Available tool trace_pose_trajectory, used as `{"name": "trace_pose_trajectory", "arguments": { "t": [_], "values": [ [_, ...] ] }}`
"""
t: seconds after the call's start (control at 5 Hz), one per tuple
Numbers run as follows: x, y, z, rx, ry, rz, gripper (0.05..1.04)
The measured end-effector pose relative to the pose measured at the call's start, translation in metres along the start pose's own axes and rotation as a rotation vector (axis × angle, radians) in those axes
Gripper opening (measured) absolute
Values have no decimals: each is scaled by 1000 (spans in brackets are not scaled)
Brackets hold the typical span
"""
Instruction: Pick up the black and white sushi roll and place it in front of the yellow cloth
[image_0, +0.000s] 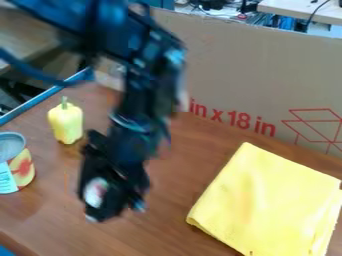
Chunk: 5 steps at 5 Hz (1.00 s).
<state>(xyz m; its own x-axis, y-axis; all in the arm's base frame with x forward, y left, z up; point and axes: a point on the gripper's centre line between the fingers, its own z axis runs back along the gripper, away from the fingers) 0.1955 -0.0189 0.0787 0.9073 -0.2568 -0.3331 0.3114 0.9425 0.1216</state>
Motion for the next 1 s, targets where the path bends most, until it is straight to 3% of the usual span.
{"name": "trace_pose_trajectory", "arguments": {
  "t": [0.2,0.4,0.8,1.0],
  "values": [
    [17,-49,-12,7,94,-118,596],
    [20,-80,-20,62,154,-175,596],
    [23,-101,-40,92,193,-210,596],
    [24,-92,-43,74,208,-177,670]
  ]
}}
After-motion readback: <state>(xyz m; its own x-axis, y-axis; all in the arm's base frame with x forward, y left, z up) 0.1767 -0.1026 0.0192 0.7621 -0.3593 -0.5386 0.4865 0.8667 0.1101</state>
